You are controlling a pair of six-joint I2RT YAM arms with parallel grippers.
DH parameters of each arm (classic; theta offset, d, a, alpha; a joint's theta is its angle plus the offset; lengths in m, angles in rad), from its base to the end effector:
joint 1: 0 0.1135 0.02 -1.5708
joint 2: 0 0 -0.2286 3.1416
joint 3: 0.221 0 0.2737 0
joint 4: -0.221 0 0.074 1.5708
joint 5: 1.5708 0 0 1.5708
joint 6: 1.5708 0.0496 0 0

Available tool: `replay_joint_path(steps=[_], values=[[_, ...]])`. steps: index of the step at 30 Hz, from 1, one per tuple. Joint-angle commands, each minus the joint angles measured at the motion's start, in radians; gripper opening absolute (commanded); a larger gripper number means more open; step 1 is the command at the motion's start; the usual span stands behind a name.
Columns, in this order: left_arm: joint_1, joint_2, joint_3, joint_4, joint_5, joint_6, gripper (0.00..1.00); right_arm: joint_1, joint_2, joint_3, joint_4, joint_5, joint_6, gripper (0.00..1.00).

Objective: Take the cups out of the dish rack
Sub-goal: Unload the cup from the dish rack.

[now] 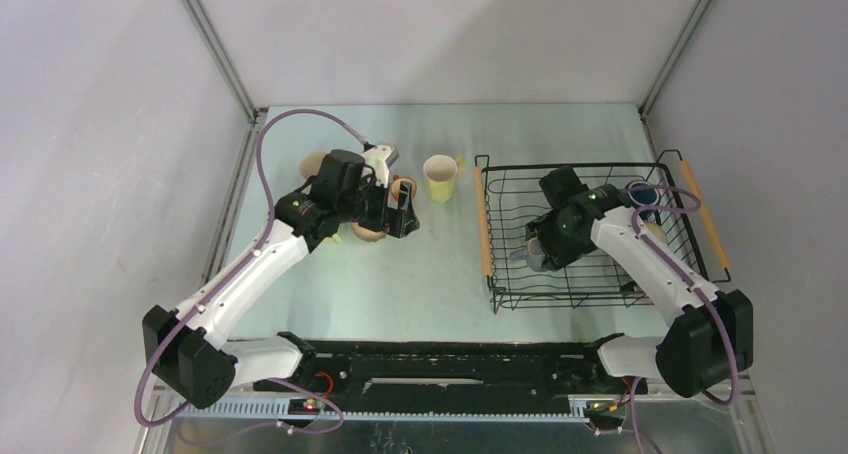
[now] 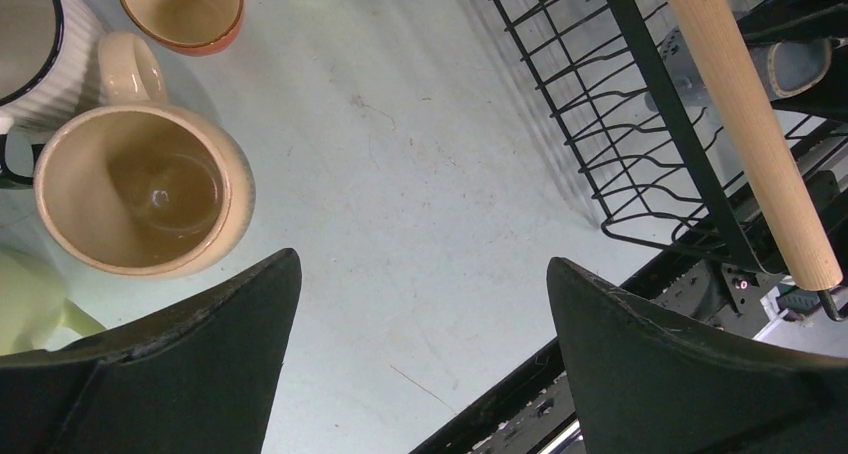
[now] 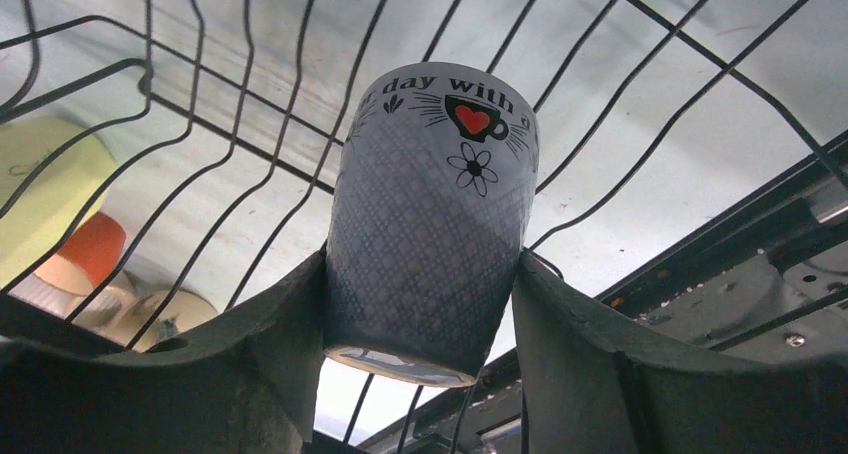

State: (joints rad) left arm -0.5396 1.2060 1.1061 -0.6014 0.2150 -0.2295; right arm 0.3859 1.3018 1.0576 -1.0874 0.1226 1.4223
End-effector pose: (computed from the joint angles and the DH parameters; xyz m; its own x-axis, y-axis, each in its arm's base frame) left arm 0.2551 -0.1651 0.2811 -0.6850 0.1512 -0.7127 0.4991 0.8100 -0.3078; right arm 0.2451 0.0930 0.2078 -0.4761 0.8661 -0.1526 0.8389 0.4993 0.2167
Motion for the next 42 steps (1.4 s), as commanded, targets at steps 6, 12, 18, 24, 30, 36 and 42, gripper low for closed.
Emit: replay_joint_path(steps=[6, 12, 18, 24, 30, 36, 42], values=[[-0.008, -0.009, 0.014, 0.038, 0.051, -0.045, 1.0, -0.061, -0.092, 0.098, 0.015, 0.06, -0.177, 0.0], [-0.007, -0.015, 0.036, 0.065, 0.104, -0.097, 1.0, -0.093, -0.158, 0.149, 0.078, 0.076, -0.322, 0.0], [-0.007, -0.032, 0.067, 0.093, 0.15, -0.133, 1.0, -0.15, -0.212, 0.196, 0.209, -0.084, -0.491, 0.0], [0.007, -0.048, 0.127, 0.101, 0.186, -0.152, 1.0, -0.167, -0.18, 0.296, 0.265, -0.309, -0.612, 0.0], [0.039, -0.074, 0.148, 0.145, 0.244, -0.19, 1.0, -0.167, -0.196, 0.336, 0.379, -0.484, -0.675, 0.0], [0.069, -0.084, 0.154, 0.21, 0.323, -0.233, 1.0, -0.164, -0.182, 0.359, 0.476, -0.7, -0.733, 0.0], [0.093, -0.109, 0.129, 0.32, 0.386, -0.277, 1.0, -0.127, -0.164, 0.359, 0.57, -0.871, -0.746, 0.0]])
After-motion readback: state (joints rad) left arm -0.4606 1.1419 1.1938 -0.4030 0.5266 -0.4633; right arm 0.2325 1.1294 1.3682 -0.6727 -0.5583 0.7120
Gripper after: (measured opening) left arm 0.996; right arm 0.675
